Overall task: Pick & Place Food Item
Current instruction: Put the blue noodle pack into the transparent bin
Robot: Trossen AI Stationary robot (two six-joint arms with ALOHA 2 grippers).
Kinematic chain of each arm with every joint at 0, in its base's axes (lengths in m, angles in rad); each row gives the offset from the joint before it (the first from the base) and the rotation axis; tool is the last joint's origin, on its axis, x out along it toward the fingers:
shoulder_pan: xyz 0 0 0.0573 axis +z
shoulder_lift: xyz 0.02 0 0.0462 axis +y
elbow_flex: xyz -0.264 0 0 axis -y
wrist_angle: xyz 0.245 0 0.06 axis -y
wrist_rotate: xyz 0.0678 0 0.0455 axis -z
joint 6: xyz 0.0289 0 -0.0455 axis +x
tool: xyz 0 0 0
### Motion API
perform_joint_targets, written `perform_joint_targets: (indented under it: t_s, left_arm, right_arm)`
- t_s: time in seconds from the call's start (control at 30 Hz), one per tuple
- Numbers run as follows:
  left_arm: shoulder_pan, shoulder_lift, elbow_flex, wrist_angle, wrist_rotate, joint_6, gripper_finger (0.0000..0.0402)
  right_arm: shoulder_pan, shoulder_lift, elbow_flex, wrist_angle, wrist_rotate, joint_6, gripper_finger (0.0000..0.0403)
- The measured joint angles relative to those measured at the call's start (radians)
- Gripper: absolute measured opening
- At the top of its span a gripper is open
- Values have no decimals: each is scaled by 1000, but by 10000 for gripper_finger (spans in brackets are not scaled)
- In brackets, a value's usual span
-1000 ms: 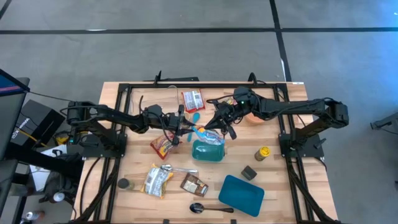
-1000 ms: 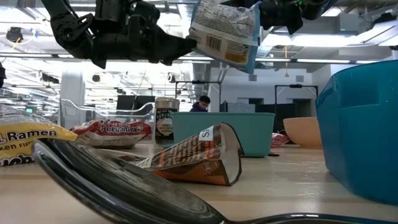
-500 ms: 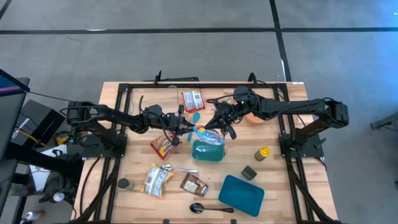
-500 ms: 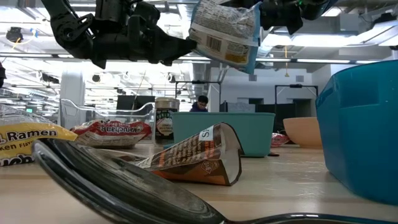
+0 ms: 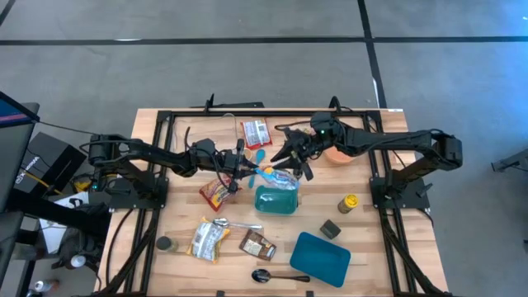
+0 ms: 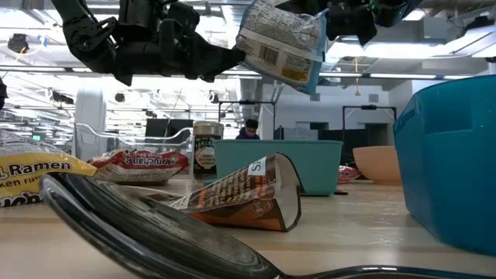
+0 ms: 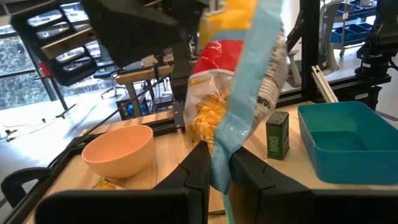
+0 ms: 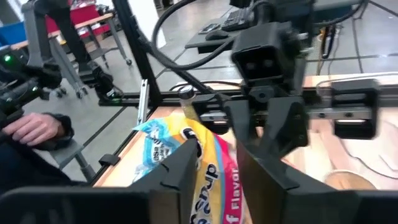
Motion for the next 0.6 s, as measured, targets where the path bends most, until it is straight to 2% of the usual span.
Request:
perform_joint_targets:
  t_s: [0.27, 0.6]
  left_arm:
    - [0, 0, 0, -1, -20, -4, 27]
    - [0, 0, 0, 6, -89, -8, 26]
  right_arm:
    - [-58, -55, 0, -83, 1, 9, 147]
    - [-62, -108, 0, -181, 3, 4, 137]
